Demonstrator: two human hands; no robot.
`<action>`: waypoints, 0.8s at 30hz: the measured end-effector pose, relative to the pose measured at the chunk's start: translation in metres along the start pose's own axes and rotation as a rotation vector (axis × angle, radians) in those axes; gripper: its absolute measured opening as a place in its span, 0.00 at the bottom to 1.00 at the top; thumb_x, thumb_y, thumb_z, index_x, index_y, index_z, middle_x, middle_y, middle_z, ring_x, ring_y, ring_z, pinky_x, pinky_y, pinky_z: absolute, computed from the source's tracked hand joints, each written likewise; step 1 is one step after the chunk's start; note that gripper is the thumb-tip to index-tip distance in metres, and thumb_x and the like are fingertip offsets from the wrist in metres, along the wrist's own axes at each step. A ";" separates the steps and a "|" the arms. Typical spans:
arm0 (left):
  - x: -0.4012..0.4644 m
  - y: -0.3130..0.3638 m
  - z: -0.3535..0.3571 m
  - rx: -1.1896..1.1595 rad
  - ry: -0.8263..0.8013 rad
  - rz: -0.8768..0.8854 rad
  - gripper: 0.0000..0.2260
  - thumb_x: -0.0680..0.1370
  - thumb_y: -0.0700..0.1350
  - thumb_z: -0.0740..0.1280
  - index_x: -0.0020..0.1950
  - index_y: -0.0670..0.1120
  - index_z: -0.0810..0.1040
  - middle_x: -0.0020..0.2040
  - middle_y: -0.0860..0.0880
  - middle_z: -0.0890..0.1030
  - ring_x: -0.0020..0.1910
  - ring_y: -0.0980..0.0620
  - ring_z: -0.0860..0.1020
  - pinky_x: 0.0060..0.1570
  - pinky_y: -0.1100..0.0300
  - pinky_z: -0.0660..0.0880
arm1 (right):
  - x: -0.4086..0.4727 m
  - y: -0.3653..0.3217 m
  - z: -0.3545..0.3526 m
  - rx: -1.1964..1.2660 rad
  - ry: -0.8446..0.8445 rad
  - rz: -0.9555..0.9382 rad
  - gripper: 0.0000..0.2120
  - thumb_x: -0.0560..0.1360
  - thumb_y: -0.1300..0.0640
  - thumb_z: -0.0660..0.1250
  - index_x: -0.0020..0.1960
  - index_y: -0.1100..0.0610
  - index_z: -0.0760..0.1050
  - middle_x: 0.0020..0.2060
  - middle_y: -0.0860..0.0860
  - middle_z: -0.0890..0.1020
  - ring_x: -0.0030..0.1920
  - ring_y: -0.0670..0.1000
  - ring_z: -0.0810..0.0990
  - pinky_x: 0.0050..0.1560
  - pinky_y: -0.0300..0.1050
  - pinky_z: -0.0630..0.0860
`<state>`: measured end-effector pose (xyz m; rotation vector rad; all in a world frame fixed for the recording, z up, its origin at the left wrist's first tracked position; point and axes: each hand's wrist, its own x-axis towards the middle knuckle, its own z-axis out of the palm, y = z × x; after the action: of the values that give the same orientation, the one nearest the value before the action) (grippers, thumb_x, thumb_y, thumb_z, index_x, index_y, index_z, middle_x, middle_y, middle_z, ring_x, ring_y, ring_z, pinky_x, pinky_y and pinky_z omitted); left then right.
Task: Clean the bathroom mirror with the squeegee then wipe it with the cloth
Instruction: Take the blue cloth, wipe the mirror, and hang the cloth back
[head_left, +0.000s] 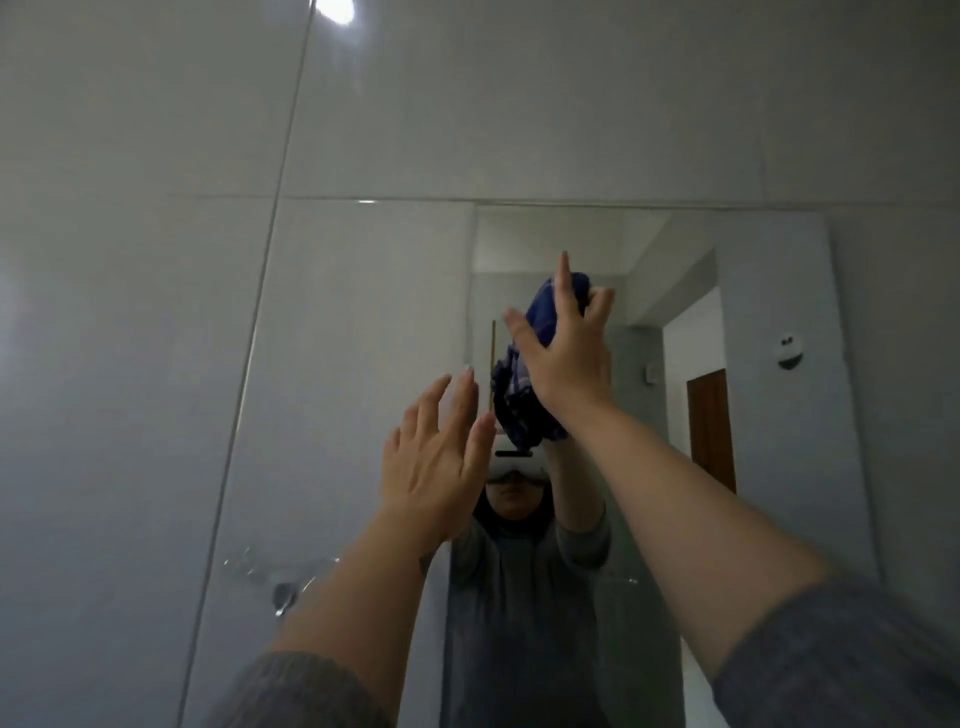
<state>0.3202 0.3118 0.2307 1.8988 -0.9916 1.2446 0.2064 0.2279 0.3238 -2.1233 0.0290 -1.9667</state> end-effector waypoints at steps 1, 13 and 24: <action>0.007 0.002 0.005 -0.005 -0.013 -0.031 0.26 0.80 0.64 0.44 0.77 0.60 0.44 0.79 0.52 0.49 0.76 0.49 0.50 0.71 0.42 0.58 | 0.016 0.000 -0.002 -0.051 0.040 -0.043 0.38 0.76 0.43 0.64 0.78 0.49 0.47 0.70 0.60 0.59 0.60 0.59 0.74 0.53 0.44 0.74; 0.003 0.002 0.038 0.124 0.123 0.011 0.37 0.72 0.73 0.44 0.76 0.60 0.35 0.78 0.52 0.38 0.76 0.49 0.37 0.71 0.35 0.42 | 0.114 -0.003 0.052 -0.589 0.083 -0.188 0.40 0.76 0.31 0.52 0.78 0.50 0.42 0.78 0.54 0.47 0.77 0.58 0.44 0.72 0.66 0.40; 0.001 -0.004 0.041 0.081 0.164 0.019 0.37 0.72 0.73 0.47 0.77 0.59 0.45 0.79 0.52 0.48 0.77 0.49 0.46 0.70 0.35 0.47 | 0.132 -0.018 0.063 -0.855 -0.101 -0.326 0.25 0.82 0.43 0.47 0.77 0.43 0.46 0.79 0.50 0.48 0.78 0.55 0.44 0.68 0.71 0.34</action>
<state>0.3418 0.2787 0.2175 1.8179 -0.8871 1.4452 0.2776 0.2320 0.4530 -2.8882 0.6522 -2.2866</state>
